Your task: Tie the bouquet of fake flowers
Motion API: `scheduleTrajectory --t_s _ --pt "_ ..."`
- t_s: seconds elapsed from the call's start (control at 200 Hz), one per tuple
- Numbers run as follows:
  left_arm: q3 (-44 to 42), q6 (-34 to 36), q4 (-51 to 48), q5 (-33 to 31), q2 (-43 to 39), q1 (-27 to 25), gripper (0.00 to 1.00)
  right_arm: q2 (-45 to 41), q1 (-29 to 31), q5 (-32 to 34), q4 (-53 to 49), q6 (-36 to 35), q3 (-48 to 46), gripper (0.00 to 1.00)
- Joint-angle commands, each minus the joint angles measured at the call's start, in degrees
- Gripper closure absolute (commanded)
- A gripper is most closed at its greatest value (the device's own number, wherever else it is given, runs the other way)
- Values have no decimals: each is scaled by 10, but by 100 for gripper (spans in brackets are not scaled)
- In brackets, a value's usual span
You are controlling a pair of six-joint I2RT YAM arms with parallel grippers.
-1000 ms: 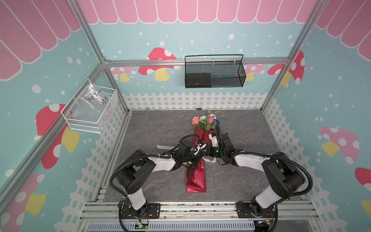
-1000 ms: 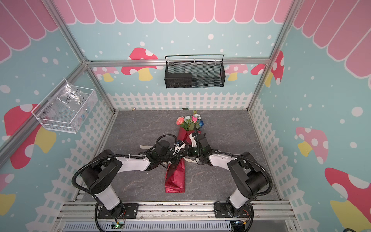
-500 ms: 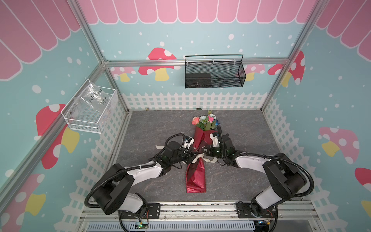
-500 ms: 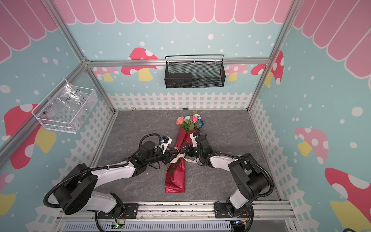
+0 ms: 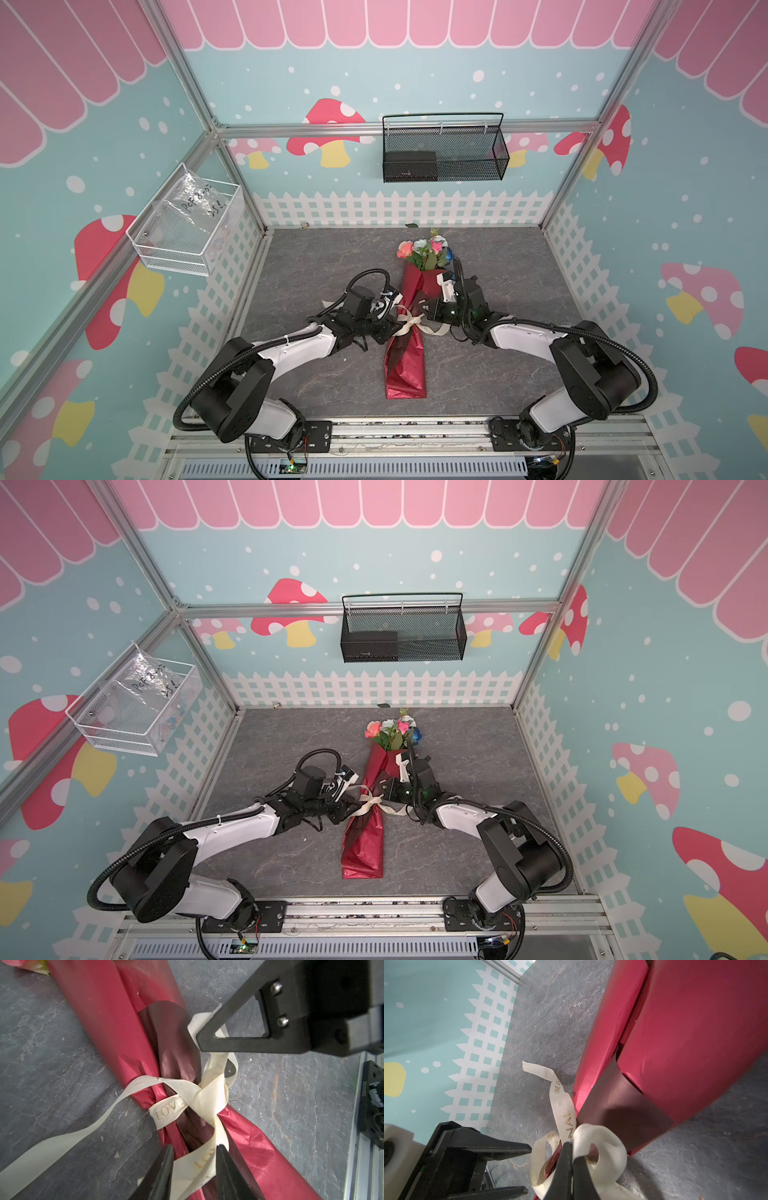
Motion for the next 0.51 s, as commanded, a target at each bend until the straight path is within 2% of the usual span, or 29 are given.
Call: scheduleTrajectory --t_s 0.0,0.21,0.38,0.4,0.5 --pt "22 40 -40 15 9 0 62 -11 -3 3 10 7 -6 100" --pt "43 60 -85 35 27 -12 60 -7 -2 1 10 6 -6 100" --pt "55 54 -98 16 45 -18 60 -8 -3 -2 10 6 -7 100" --pt "57 54 -99 16 47 -18 61 -9 -2 -1 10 6 -7 100" --pt "67 51 -105 22 51 -18 81 -14 -3 3 8 5 -10 100"
